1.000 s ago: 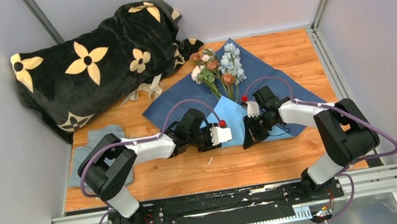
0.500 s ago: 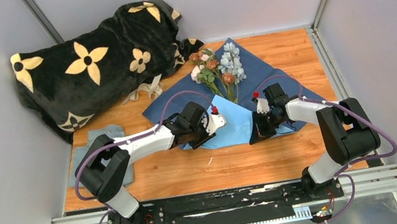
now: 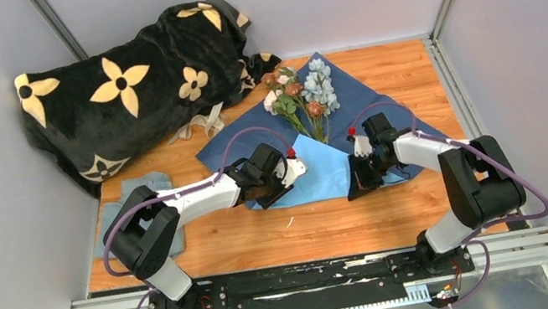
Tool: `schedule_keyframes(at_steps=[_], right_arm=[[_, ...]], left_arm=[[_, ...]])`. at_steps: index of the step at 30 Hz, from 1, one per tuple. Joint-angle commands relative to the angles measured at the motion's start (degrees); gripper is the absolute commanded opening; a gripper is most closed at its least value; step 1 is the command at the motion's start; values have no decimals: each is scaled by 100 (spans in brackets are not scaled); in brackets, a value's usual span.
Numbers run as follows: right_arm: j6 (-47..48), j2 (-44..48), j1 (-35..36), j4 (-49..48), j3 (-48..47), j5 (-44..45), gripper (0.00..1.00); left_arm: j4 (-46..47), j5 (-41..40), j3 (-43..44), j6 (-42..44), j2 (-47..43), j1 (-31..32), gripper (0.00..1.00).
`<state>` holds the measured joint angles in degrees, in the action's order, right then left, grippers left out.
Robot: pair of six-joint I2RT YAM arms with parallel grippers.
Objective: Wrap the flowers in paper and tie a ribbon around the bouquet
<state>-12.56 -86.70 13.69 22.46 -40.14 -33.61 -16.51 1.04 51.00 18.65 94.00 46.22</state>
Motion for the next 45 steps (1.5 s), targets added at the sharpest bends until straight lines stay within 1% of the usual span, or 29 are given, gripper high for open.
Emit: schedule_keyframes(at_steps=[1,3,6,7,8,9,11,13,15,21,25,27,34,37,40,42,45], right_arm=[[736,174,656,705,-682,24,0],[869,186,1059,482,-880,-420,0],[499,17,1333,-346,-887,-892,0],[358,-121,1318,-570,-873,-876,0],[251,-283,1269,-651,-888,-636,0],[171,-448,1151,-640,-917,-335,0],[33,-706,901,-646,-858,-201,0],[-85,-732,553,-647,-680,-163,0],[-95,-562,253,-578,-461,-95,0],[-282,198,-658,-347,356,444,0],[-428,367,-1553,-308,806,573,0],[-493,392,-1862,-276,880,552,0],[-626,884,-2518,-21,991,1212,0],[-676,1240,-2778,159,1035,1739,0],[-771,1523,-2867,265,1001,2177,0],[-774,1665,-2903,449,815,2529,0],[-643,1949,-2873,718,451,2764,0]], left_arm=[[-345,-139,-163,140,70,8,38],[-363,63,-76,183,123,19,38],[-345,84,34,282,183,19,38],[-344,44,47,300,195,19,38],[-341,28,58,297,210,19,37],[-340,20,66,305,215,19,37],[-321,18,48,298,185,19,37],[-287,12,14,312,148,19,37],[-279,3,-14,334,130,19,37],[-282,-11,-51,423,110,19,30],[-260,-2,-64,467,93,19,29],[-257,2,-64,480,85,19,29],[-212,-18,-110,527,24,19,28],[-203,-25,-139,571,-9,19,28],[-183,-25,-159,603,-29,19,27],[-162,-32,-169,626,-54,19,27],[-141,-38,-206,669,-96,19,27]])
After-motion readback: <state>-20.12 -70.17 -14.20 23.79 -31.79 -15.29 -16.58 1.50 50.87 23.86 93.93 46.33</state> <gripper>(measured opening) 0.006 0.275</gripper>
